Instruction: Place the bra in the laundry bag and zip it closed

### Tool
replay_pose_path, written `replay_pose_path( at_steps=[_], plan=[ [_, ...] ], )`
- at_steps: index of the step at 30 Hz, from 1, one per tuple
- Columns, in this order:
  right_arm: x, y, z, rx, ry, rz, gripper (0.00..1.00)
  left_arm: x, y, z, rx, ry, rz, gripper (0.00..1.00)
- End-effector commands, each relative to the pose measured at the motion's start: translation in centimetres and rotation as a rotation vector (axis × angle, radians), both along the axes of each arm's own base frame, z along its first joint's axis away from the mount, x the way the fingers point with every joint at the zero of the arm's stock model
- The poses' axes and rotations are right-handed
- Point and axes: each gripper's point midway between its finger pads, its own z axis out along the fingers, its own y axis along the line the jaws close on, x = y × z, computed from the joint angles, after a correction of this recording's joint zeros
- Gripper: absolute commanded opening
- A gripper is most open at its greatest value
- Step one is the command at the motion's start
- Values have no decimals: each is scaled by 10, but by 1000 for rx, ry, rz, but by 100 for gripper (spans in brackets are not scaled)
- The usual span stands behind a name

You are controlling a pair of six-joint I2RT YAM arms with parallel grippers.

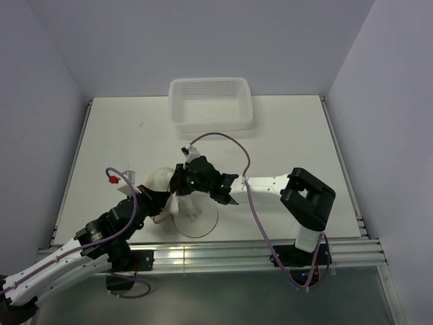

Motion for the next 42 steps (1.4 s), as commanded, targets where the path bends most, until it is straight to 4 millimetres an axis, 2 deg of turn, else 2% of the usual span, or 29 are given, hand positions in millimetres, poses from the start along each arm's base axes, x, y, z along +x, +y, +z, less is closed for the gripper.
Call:
replay_pose_path(
  at_steps=[1,3,4,5,6,7,10,12,14,17,19,20,21,23,24,25,26,27,28,30,31,32,34,36,37,38,42],
  plan=[
    [35,-3,68,245,43,-258,1,-14,-18,2,-101,39,-91,0],
    [39,2,62,247,68,-282,0,-14,-24,5,-124,30,-110,0],
    [46,9,66,248,60,-304,1,-13,-30,13,-155,13,-126,0],
    [51,11,31,151,80,-346,0,-12,-32,15,-161,14,-128,0],
    [62,12,25,134,73,-404,0,-12,-34,21,-176,4,-133,0],
    [66,13,-2,93,102,-424,0,-13,-38,29,-204,-11,-151,0],
    [73,-2,-28,48,89,-507,0,-15,-42,40,-242,-15,-167,0],
    [75,-11,-33,45,71,-537,2,-16,-40,41,-259,-8,-160,0],
    [77,-16,-25,54,56,-553,4,-16,-37,38,-257,4,-147,0],
    [77,-21,-14,50,22,-552,13,-15,-36,30,-248,30,-129,0],
    [78,-22,-6,42,-10,-551,33,-14,-33,23,-242,54,-108,0],
    [79,-24,-9,17,-18,-558,45,-14,-32,16,-232,62,-98,0],
    [82,-23,-5,8,-31,-563,49,-13,-32,14,-233,62,-95,0],
    [85,-26,-20,-50,-33,-571,60,-12,-32,10,-222,63,-93,0],
    [86,-24,-20,-57,-32,-555,71,-11,-32,8,-212,58,-89,0],
    [84,-24,-23,-68,-27,-536,73,-10,-31,6,-203,60,-82,0],
    [80,-22,-21,-61,-31,-508,81,-8,-30,7,-193,60,-70,0],
    [76,-22,-22,-80,-47,-473,84,-7,-29,8,-183,57,-63,0],
    [74,-22,-15,-77,-52,-450,87,-4,-26,8,-167,48,-46,0],
    [67,-27,-15,-119,-74,-398,90,-1,-24,11,-152,34,-32,0],
    [65,-31,-4,-113,-88,-384,92,2,-21,12,-144,27,-12,0],
    [59,-36,-8,-144,-92,-353,95,3,-19,15,-143,23,-2,0],
    [56,-44,1,-148,-97,-329,99,4,-17,16,-142,20,13,0],
    [50,-52,-3,-176,-95,-292,100,5,-13,18,-152,12,30,0],
    [49,-57,5,-166,-94,-278,100,6,-11,19,-158,8,43,0],
    [46,-62,2,-176,-92,-266,100,6,-8,17,-154,12,52,0],
    [40,-72,19,-173,-111,-210,100,6,-4,16,-162,10,70,0]
  ],
)
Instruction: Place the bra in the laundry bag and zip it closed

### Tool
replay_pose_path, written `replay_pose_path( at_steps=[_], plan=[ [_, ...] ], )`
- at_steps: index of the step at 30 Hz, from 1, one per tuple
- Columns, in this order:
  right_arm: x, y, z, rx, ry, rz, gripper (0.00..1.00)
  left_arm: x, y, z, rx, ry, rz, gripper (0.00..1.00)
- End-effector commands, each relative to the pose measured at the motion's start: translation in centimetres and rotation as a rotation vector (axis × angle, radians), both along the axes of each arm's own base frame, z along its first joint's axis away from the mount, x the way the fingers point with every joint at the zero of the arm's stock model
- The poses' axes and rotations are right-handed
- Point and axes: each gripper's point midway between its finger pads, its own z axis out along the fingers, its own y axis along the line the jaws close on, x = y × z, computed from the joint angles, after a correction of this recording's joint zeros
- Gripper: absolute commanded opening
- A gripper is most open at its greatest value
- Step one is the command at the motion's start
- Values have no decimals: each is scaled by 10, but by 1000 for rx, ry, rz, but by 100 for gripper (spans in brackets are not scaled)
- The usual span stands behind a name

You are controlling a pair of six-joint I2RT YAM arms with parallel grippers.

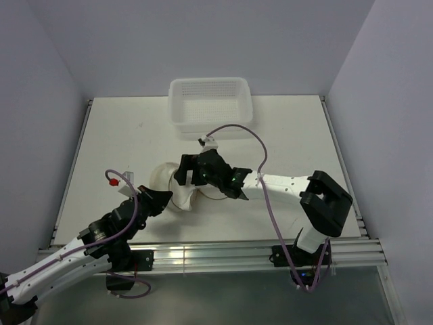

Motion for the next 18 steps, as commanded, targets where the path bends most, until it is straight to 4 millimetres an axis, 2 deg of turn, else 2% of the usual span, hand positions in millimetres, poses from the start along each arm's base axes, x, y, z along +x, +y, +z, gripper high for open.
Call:
replay_pose_path(
  at_steps=[1,7,8,9,10,11,13,14,16,17,18],
  plan=[
    [-9,-4,24,8,-28,105,100,3,4,17,-38,-28,32,0],
    [-11,-7,39,26,-33,146,100,3,-3,15,-48,-28,10,0],
    [-9,-13,37,22,-33,131,100,3,-3,17,-51,-30,11,0],
    [-9,-19,48,44,-50,127,100,3,-2,17,-47,-32,13,0],
    [-8,-23,50,50,-52,123,100,3,-1,19,-52,-39,15,0],
    [-8,-32,46,43,-48,119,100,3,0,18,-49,-40,14,0],
    [-1,-51,53,59,-62,94,100,3,0,19,-52,-43,14,0],
    [0,-64,41,39,-48,71,100,3,-1,18,-49,-42,12,0],
    [13,-92,36,31,-49,-3,100,3,-2,17,-49,-42,7,0],
    [12,-105,20,6,-28,-25,99,2,-3,17,-51,-41,2,0],
    [14,-115,16,-4,-24,-44,97,2,-4,16,-51,-42,-2,0]
  ],
)
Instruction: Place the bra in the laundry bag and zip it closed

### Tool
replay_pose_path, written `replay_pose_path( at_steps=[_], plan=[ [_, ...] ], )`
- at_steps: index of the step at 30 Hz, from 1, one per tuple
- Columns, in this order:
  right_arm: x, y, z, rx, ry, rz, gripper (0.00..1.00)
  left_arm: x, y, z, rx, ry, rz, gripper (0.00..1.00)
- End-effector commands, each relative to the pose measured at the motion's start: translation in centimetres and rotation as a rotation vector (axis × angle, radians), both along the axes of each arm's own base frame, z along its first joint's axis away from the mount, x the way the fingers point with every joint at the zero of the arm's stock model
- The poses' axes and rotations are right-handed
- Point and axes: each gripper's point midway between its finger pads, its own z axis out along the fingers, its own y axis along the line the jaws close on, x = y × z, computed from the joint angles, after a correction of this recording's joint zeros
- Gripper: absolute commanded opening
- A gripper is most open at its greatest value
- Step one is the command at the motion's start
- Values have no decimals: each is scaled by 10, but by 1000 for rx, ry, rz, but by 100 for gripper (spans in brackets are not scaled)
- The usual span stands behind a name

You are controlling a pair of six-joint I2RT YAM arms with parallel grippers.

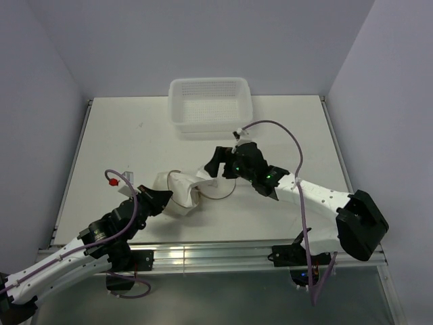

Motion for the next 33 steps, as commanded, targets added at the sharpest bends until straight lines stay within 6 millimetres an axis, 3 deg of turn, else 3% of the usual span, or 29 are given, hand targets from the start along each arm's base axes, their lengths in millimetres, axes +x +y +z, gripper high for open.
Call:
replay_pose_path(
  at_steps=[1,3,5,6,7,13,21,23,25,28,29,30,31,33],
  plan=[
    [18,-48,-26,-82,1,-129,95,1,-6,13,-42,-35,-16,0],
    [19,-70,-53,-183,30,-181,85,1,-9,14,-44,-40,-32,0],
    [26,-94,-70,-292,39,-255,60,0,-11,14,-43,-42,-40,0],
    [26,-98,-80,-329,57,-264,57,0,-11,14,-38,-43,-41,0],
    [29,-103,-85,-354,61,-279,46,0,-11,14,-35,-43,-42,0],
    [39,-106,-114,-430,115,-286,45,-1,-10,15,-29,-47,-47,0],
    [41,-86,-140,-412,188,-229,43,-1,-14,12,-34,-46,-59,0],
    [46,-80,-138,-377,180,-231,18,-1,-14,13,-35,-50,-61,0],
    [51,-79,-130,-344,152,-253,0,-1,-15,15,-34,-53,-64,0],
    [54,-94,-93,-316,52,-324,0,0,-15,20,-30,-63,-70,0],
    [53,-101,-59,-289,-24,-345,0,0,-15,21,-23,-70,-71,0],
    [51,-106,-38,-283,-70,-364,0,1,-16,23,-22,-76,-72,0],
    [42,-113,3,-282,-155,-377,0,2,-16,27,-14,-88,-70,0],
    [31,-112,50,-255,-238,-359,0,5,-19,34,-11,-109,-73,0]
  ],
)
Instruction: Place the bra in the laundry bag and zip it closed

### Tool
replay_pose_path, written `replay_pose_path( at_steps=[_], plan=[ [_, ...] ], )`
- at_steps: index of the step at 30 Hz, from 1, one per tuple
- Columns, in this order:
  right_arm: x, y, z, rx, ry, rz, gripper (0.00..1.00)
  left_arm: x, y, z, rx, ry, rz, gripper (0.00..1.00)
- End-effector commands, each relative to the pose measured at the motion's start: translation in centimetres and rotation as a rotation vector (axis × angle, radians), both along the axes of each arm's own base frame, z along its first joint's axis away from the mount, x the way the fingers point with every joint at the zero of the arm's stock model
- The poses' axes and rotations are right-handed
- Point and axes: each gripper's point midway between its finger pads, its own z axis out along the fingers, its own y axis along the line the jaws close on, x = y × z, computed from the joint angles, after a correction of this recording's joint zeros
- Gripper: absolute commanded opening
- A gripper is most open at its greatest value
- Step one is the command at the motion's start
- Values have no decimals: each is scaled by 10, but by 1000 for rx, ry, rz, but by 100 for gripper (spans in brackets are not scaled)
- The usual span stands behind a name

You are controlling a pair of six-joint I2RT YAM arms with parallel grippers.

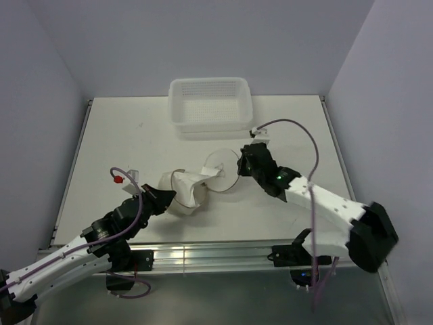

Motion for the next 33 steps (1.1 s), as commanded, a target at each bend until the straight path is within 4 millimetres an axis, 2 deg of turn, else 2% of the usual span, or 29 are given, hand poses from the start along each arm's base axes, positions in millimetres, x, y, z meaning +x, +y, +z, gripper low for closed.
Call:
replay_pose_path(
  at_steps=[1,2,4,5,6,8,10,11,12,13,16,17,18,20,21,22,23,24,25,26,27,29,31,32,33],
  plan=[
    [-6,-5,132,35,-275,-8,0,6,-9,44,-41,-96,-21,0],
    [-21,0,159,26,-330,20,0,7,-10,49,-31,-109,-23,0],
    [-35,1,194,7,-368,38,0,10,-10,62,-21,-124,-16,0],
    [-45,8,200,9,-374,71,0,11,-10,63,-12,-130,-15,0],
    [-48,11,200,12,-372,87,0,11,-9,64,-14,-134,-9,0],
    [-46,21,177,-1,-349,116,0,13,-7,56,-4,-127,7,0],
    [-38,12,158,-79,-311,58,0,14,-4,58,-1,-124,18,0],
    [-34,11,155,-111,-307,46,0,14,-4,62,-3,-133,16,0],
    [-33,9,163,-110,-319,36,0,13,-3,76,-24,-155,13,0],
    [-36,8,189,-72,-365,45,0,12,-2,82,-15,-173,11,0],
    [-49,16,241,20,-487,97,0,15,0,87,5,-185,22,0],
    [-50,18,245,25,-499,101,0,16,0,80,19,-173,27,0],
    [-50,20,244,15,-497,104,0,18,-2,64,54,-148,30,0],
    [-40,14,218,-106,-460,59,0,22,-3,52,73,-122,45,0],
    [-37,8,212,-160,-447,31,0,22,-5,56,63,-131,41,0],
    [-33,-2,217,-199,-462,-10,0,22,-6,64,76,-163,26,0],
    [-34,-4,228,-190,-480,-14,0,23,-6,75,69,-193,23,0],
    [-37,-4,244,-157,-509,1,0,24,-6,98,41,-236,29,0],
    [-42,-6,278,-75,-581,12,0,25,-4,107,61,-264,31,0],
    [-51,6,292,-10,-609,82,0,27,-2,114,71,-273,44,0],
    [-56,9,306,42,-636,107,0,28,-1,120,74,-278,50,0],
    [-63,24,301,91,-616,175,0,29,-1,109,87,-251,58,0],
    [-61,44,252,72,-536,218,0,28,-1,77,110,-190,61,0],
    [-58,49,232,53,-507,222,0,26,2,53,133,-149,67,0],
    [-55,49,204,-2,-458,212,0,25,6,40,140,-120,81,0]
  ],
)
